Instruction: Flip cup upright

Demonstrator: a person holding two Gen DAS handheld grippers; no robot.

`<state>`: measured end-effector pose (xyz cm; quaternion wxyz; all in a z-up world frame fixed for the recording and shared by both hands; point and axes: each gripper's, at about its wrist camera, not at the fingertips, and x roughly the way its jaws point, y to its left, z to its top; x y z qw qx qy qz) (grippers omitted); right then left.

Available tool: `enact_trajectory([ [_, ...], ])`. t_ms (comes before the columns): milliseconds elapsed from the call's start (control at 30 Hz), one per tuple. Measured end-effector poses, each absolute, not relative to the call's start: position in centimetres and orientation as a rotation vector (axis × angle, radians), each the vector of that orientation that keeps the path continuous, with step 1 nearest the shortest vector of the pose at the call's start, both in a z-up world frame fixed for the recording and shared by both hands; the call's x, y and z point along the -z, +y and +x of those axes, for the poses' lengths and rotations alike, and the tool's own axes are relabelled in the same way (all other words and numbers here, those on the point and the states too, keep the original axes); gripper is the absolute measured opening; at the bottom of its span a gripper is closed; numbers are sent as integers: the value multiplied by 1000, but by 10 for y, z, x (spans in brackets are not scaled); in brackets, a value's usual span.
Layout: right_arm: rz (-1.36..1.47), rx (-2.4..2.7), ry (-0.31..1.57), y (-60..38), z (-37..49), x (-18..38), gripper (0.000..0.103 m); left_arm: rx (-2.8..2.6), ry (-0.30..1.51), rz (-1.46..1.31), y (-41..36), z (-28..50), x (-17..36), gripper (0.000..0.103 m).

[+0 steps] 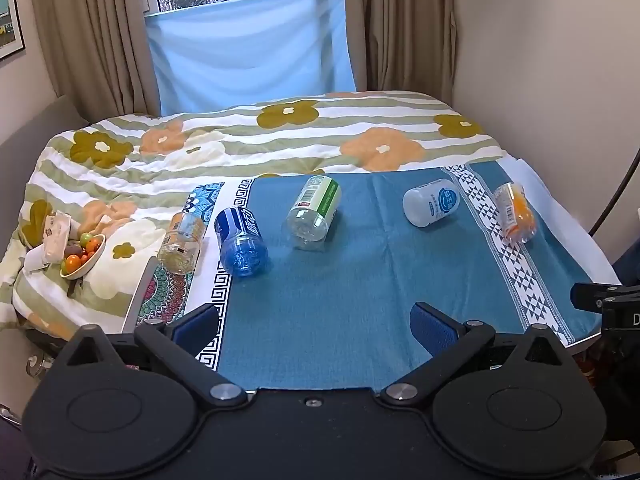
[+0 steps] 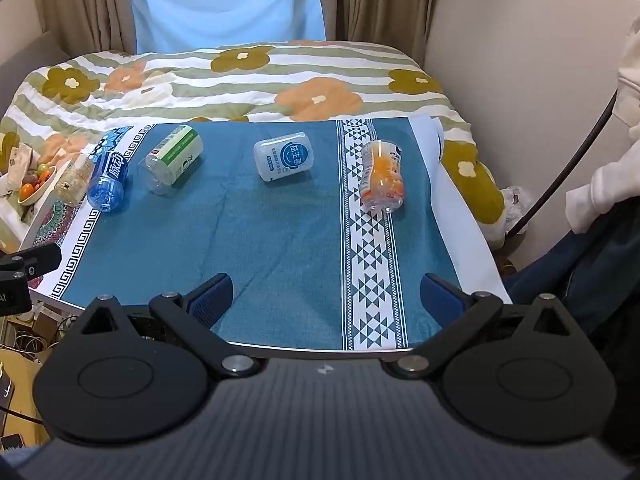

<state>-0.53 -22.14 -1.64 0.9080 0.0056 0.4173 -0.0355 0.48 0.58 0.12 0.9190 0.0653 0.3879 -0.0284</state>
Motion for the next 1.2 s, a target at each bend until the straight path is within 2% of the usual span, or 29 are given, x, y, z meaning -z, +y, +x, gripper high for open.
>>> enact_trajectory([
  [1200, 10, 66, 862, -217, 2, 18, 103, 44, 784, 128, 7, 13, -5, 103],
])
